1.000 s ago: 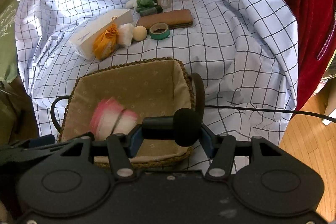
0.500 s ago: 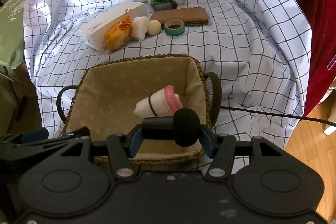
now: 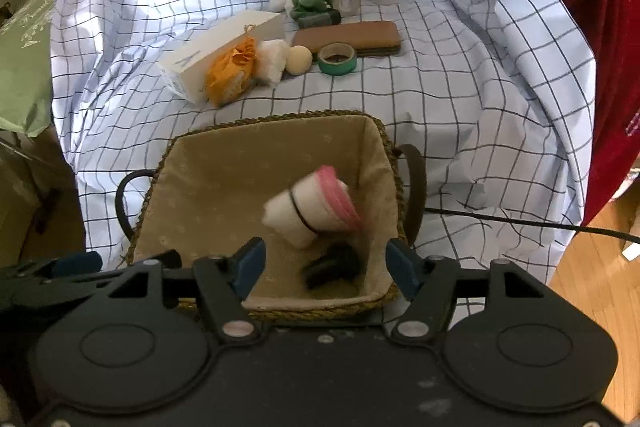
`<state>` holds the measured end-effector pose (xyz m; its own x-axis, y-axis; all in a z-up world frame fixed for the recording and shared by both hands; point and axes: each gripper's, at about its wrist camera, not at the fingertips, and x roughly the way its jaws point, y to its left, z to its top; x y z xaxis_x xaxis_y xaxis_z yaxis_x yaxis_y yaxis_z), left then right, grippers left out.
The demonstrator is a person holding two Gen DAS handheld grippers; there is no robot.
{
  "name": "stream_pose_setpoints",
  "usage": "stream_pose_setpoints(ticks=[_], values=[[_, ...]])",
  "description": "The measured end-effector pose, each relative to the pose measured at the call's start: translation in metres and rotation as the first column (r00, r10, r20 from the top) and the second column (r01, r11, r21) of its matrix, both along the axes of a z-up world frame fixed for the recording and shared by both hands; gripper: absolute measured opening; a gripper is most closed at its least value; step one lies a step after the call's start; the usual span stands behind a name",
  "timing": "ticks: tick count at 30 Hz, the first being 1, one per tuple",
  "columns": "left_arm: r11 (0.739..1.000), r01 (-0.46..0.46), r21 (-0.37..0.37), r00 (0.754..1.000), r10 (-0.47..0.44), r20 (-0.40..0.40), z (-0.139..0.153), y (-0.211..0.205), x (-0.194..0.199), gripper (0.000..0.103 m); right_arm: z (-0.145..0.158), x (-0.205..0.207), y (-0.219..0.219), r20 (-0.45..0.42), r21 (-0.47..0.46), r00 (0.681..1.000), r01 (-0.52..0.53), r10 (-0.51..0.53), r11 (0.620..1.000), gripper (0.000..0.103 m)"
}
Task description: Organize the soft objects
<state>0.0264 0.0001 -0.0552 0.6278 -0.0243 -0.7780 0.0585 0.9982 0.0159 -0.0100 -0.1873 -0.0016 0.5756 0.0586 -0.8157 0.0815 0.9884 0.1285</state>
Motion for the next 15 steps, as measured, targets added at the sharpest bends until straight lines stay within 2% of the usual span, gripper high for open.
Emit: stream_pose_setpoints(ticks=[15], values=[[1.000, 0.008, 0.008, 1.000, -0.008, -0.006, -0.0006, 0.0000, 0.0017, 0.079, -0.0040, 0.0026, -0.0017, -0.032, -0.029, 0.999, 0.028, -0.029, 0.999, 0.066]])
